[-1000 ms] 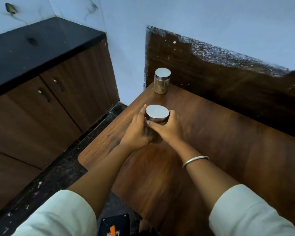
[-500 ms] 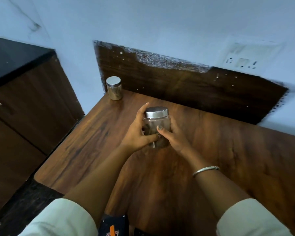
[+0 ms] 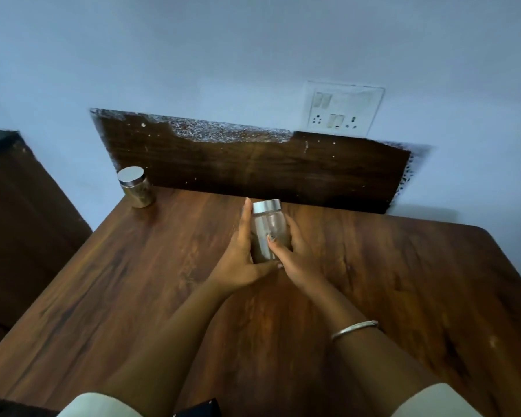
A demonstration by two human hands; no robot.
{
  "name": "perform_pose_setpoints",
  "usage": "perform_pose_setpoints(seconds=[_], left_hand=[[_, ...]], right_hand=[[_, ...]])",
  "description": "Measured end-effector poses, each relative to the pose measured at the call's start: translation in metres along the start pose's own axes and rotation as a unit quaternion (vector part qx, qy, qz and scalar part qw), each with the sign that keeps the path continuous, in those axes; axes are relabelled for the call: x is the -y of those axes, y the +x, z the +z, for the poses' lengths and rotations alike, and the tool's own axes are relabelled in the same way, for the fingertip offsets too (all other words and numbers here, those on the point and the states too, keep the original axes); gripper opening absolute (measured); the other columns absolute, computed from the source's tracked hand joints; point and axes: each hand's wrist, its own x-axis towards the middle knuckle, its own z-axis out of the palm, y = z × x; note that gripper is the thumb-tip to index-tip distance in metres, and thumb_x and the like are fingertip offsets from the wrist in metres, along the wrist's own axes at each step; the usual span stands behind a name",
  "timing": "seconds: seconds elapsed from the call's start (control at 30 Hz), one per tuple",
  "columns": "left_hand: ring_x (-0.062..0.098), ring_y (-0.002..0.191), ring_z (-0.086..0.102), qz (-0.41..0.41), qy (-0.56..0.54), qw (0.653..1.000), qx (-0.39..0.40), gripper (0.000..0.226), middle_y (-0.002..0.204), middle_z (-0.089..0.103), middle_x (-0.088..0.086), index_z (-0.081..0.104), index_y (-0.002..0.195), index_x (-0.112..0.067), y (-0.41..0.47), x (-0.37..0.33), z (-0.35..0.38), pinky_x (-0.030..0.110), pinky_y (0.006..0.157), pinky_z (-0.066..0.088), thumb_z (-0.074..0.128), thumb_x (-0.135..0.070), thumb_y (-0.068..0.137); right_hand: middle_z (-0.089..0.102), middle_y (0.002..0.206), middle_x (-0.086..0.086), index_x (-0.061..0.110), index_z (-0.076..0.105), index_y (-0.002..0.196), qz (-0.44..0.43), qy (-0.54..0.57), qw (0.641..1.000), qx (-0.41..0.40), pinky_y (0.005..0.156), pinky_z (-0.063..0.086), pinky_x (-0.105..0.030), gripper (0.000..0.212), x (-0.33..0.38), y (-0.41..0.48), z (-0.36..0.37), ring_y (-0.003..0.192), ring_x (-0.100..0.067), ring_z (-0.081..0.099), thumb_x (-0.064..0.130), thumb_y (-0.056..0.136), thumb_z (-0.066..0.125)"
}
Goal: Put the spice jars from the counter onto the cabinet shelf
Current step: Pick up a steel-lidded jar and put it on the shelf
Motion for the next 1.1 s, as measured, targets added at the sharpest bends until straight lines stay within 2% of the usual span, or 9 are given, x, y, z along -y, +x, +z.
perform_pose_setpoints(seconds=[0.07,0.17,0.33,0.47,0.57,0.7,0.83,0.93,1.1], left_hand=[[0.016,0.130,0.045,-0.006,-0.036,0.999,-0.020,0.124,0.144,0.033,-0.007,-0.017,0.145,-0.030,0.006,-0.006,0.007,0.040,0.102,0.045,0.079,-0.006,0.069],[0.016,0.123,0.051,-0.023,-0.126,0.992,-0.019,0.119,0.142,0.033,-0.003,-0.010,0.144,-0.039,0.012,-0.013,0.017,0.037,0.091,0.052,0.073,0.005,0.071],[0.014,0.127,0.047,-0.031,-0.184,0.982,0.026,0.105,0.144,0.029,-0.014,-0.007,0.137,-0.052,0.020,-0.024,0.030,0.039,0.094,0.051,0.060,0.004,0.080],[0.011,0.119,0.053,-0.037,-0.135,0.988,0.063,0.100,0.145,0.032,-0.003,-0.013,0.140,-0.048,0.029,-0.028,0.032,0.030,0.090,0.052,0.051,0.007,0.087],[0.007,0.109,0.060,-0.031,-0.080,0.992,0.093,0.111,0.133,0.043,-0.019,-0.021,0.141,-0.041,0.036,-0.033,0.034,0.025,0.084,0.052,0.062,0.003,0.083],[-0.014,0.113,0.050,-0.024,-0.101,0.990,0.095,0.123,0.131,0.030,-0.030,-0.027,0.141,-0.031,0.044,-0.040,0.041,0.010,0.081,0.047,0.071,0.004,0.076],[-0.008,0.114,0.051,-0.023,-0.155,0.984,0.089,0.119,0.144,0.029,-0.008,-0.017,0.144,-0.037,0.045,-0.044,0.040,0.017,0.080,0.051,0.067,0.011,0.074],[-0.007,0.115,0.052,-0.015,-0.179,0.980,0.085,0.114,0.151,0.024,0.007,-0.012,0.141,-0.043,0.045,-0.047,0.041,0.015,0.080,0.050,0.064,0.013,0.076],[0.004,0.114,0.055,-0.007,-0.105,0.989,0.101,0.106,0.143,0.039,-0.003,-0.007,0.137,-0.054,0.048,-0.048,0.037,0.028,0.087,0.053,0.068,-0.006,0.079]], right_hand=[[0.052,0.116,0.027,0.041,0.037,0.132,-0.016,0.010,1.000,-0.005,0.069,0.052,-0.013,0.049,0.004,-0.004,-0.012,0.100,0.011,0.058,0.045,0.087,0.056],[0.056,0.122,0.013,0.033,0.039,0.136,-0.021,0.029,0.999,-0.032,0.080,0.055,-0.026,0.060,0.007,-0.008,-0.034,0.106,-0.007,0.061,0.051,0.082,0.056],[0.063,0.120,0.004,0.044,0.045,0.126,0.019,0.072,0.996,0.039,0.080,0.056,-0.036,0.047,0.011,-0.009,-0.056,0.107,-0.016,0.064,0.043,0.081,0.060],[0.056,0.119,0.020,0.042,0.035,0.136,-0.034,0.013,0.999,-0.025,0.075,0.051,-0.014,0.068,0.018,-0.013,-0.068,0.105,0.008,0.057,0.030,0.080,0.071],[0.043,0.120,0.030,0.033,0.020,0.146,-0.054,-0.044,0.996,-0.053,0.071,0.047,-0.005,0.087,0.021,-0.014,-0.073,0.102,0.019,0.050,0.037,0.077,0.072],[0.045,0.133,0.017,0.032,0.022,0.146,-0.073,-0.011,0.995,-0.073,0.080,0.052,-0.016,0.078,0.026,-0.014,-0.075,0.113,0.005,0.052,0.036,0.083,0.067],[0.054,0.127,0.005,0.036,0.023,0.144,-0.050,0.058,0.994,-0.082,0.086,0.052,-0.029,0.080,0.026,-0.013,-0.086,0.114,-0.013,0.056,0.037,0.076,0.064],[0.050,0.136,0.008,0.038,0.025,0.142,-0.037,0.094,0.995,-0.007,0.091,0.051,-0.034,0.077,0.024,-0.014,-0.093,0.122,-0.013,0.053,0.024,0.078,0.066],[0.044,0.131,0.028,0.040,0.019,0.146,-0.033,0.024,0.999,-0.022,0.088,0.050,-0.021,0.093,0.033,-0.020,-0.099,0.115,0.006,0.052,0.032,0.073,0.077]])
